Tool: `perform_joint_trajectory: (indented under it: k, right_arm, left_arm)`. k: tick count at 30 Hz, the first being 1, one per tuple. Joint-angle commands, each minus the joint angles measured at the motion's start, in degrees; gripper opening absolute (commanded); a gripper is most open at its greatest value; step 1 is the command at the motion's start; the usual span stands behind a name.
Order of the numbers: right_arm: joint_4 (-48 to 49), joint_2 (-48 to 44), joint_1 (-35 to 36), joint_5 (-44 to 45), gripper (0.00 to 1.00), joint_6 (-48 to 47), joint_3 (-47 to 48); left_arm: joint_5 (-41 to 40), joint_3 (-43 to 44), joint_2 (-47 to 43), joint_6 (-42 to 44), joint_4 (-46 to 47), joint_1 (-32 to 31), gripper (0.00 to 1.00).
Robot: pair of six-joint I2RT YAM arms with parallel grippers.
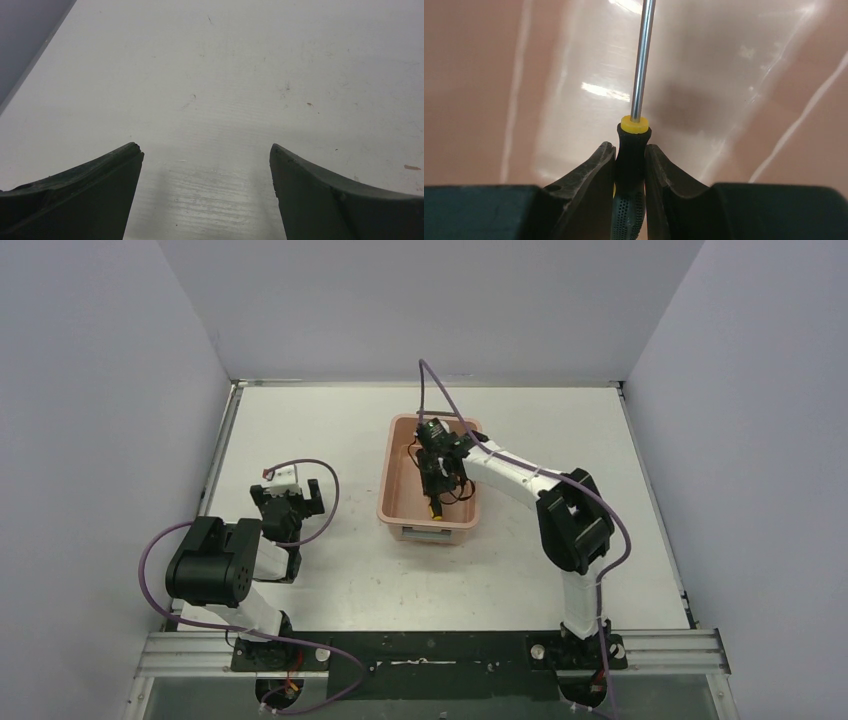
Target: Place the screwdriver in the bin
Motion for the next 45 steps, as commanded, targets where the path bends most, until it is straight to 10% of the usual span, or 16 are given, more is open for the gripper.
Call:
perform_joint_trajectory:
  k: [1,6,13,26,45]
  right_arm:
    - [2.7,2.5,0.2,4.4,0.00,-2.0,-0.3]
    - [3.5,4.2,0.4,5.3,0.14,-2.4,-1.1]
    - [2.2,3.5,0.4,6.5,0.60,-2.8,0.1]
    - [2.4,-11.2,-0.2,8.3,0.99,-9.4,5.1]
    - [49.9,-50.1,-33.5,8.8,1.00,-15.3,-51.4]
  left_arm:
    - [-0.3,1.3,-0.2,0.3,1.8,0.0,0.97]
    - [-0.3,1.3,-0.2,0.2,1.8,-0.1,0.97]
    - [-0.3,1.3,-0.3,0.3,1.7,-0.1,0.97]
    - [-0.3,1.3,-0.3,0.3,1.8,0.0,0.97]
    - [-0.3,1.3,-0.3,0.3,1.7,-0.1,0.97]
